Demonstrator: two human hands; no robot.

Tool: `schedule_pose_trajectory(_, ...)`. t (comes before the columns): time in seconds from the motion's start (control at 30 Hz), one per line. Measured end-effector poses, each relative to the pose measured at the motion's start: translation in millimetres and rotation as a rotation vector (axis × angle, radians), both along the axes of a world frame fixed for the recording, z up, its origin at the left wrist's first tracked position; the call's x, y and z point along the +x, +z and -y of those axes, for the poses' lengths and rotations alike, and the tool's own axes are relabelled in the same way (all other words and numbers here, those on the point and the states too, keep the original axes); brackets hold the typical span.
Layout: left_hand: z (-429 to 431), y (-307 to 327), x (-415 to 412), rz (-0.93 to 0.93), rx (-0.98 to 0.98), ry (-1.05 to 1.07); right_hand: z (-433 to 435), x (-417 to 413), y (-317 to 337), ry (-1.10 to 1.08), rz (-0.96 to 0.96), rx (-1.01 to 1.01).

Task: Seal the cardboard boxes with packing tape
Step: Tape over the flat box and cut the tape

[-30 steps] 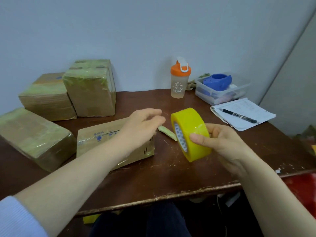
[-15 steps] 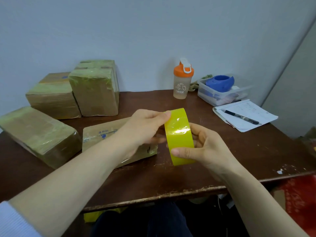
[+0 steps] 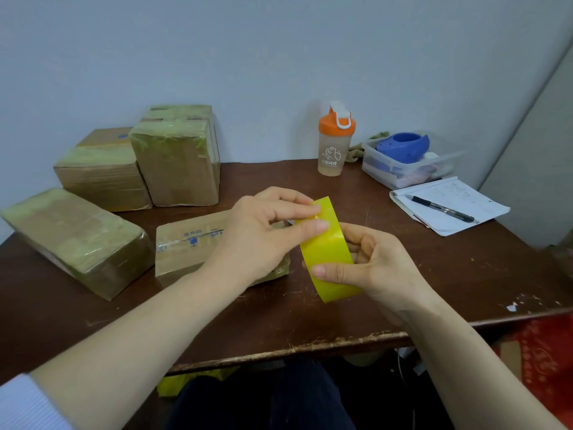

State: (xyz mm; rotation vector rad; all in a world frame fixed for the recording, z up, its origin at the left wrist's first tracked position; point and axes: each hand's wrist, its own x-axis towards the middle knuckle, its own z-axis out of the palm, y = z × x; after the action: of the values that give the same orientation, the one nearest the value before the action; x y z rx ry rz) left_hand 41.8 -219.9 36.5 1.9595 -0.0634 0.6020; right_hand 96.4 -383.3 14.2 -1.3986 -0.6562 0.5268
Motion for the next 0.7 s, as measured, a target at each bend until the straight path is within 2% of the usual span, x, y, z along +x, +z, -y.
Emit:
schedule_pose_trajectory(0.13,0.8,0.1,2.7,0.011,-0.007,0.019,-2.0,-1.8,1.2,-0.017,-0.011,-0.026)
schedule_pose_trajectory(0.27,1.3,4.4,6.2,-0.011,0.163,0.075,0.8,-3.2,7.4,0.027,-0.045,-0.072)
schedule_pose_trajectory(0.4,-5.5,14.9,17.5,-0.064,0.291,0.201,5.4,-11.6,13.3,0.19,-0.048,-0.13)
schedule_pose_trajectory(0.47,-13.4,18.6,23.9,-0.14,0.258,0.194,5.0,-19.0,13.7,0.197,-0.048,-0.093)
schedule_pose_trajectory(0.6,-38.3,21.1,37.3,-0.264,0.173,0.194,8.3,-28.0,19.9,0.048,-0.157,0.012)
schedule_pose_trajectory(0.7,-48.4,20.1,48.4,-0.33,0.088,0.143,8.2,-31.3,23.1,0.048,-0.132,0.009)
